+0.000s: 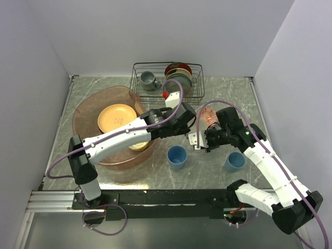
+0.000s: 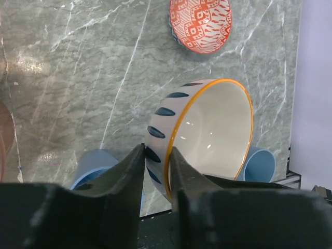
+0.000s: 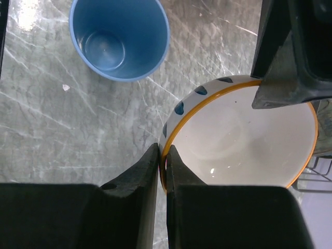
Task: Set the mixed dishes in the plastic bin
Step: Pick up the bowl from the center of the board, then place the bowl in the plastic bin.
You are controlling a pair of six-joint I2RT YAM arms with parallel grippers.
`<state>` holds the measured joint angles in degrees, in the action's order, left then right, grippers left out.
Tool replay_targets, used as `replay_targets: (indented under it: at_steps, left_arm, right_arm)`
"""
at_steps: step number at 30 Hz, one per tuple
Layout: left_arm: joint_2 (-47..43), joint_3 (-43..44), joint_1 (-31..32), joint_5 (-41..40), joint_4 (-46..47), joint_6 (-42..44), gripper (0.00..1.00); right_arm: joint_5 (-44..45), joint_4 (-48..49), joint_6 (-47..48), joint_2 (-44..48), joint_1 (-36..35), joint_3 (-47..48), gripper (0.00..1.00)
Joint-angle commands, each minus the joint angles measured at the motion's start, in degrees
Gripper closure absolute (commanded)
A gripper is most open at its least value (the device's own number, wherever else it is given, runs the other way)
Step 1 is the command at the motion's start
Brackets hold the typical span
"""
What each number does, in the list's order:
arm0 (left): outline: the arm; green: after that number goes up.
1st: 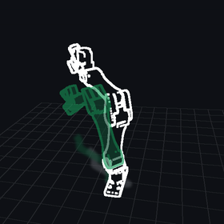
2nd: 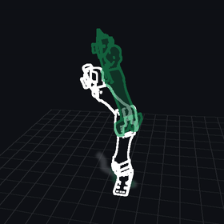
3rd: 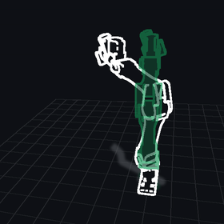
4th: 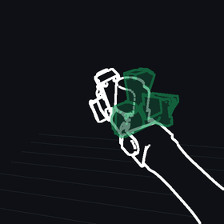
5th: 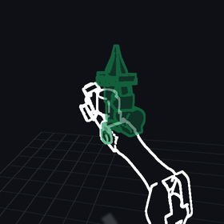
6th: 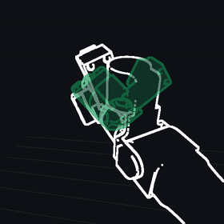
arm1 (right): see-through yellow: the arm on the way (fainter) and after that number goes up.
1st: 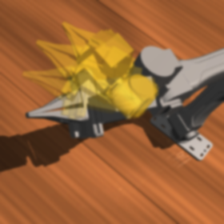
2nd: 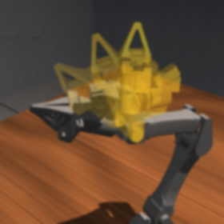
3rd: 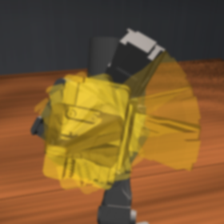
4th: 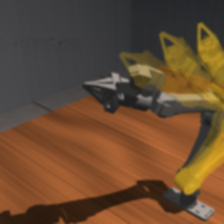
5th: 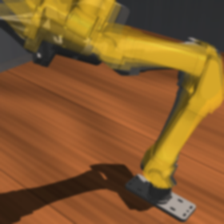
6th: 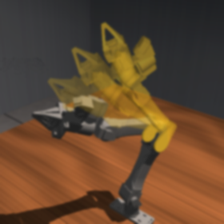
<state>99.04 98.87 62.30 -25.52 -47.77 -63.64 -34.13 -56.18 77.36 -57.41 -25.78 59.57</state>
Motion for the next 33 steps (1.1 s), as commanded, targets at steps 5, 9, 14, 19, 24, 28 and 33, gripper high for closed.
replay_targets:
  at_steps: [5,9,14,19,24,28,33]
  left_arm:
    - [-0.78,-0.6,-0.6,1.26,0.92,2.73,0.9]
    - [-3.5,-4.28,-1.04,1.52,3.38,2.82,0.99]
    - [-11.13,-12.45,-2.53,3.1,11.88,2.64,0.99]
    - [-20.1,-21.42,-5.95,7.92,21.12,1.85,0.99]
    - [-24.24,-26.8,-8.42,10.93,25.62,1.5,0.99]
    - [-26.26,-28.2,-10.44,12.16,26.41,2.11,0.99]
    - [-28.03,-29.79,-12.03,12.86,26.41,3.17,0.99]
  right_arm:
    - [-2.08,3.54,-1.77,2.39,-0.67,3.36,1.0]
    - [-2.69,4.24,-3.97,2.56,-0.59,4.15,1.0]
    - [-5.59,6.52,-9.67,2.83,-0.59,5.55,0.96]
    - [-8.41,8.19,-13.2,2.56,-0.5,6.87,0.86]
    - [-11.66,8.11,-17.5,2.04,-0.5,9.77,0.65]
    - [-14.03,8.28,-23.03,1.6,-0.5,14.24,0.49]
    - [-17.19,8.81,-26.91,1.6,0.81,16.63,0.34]
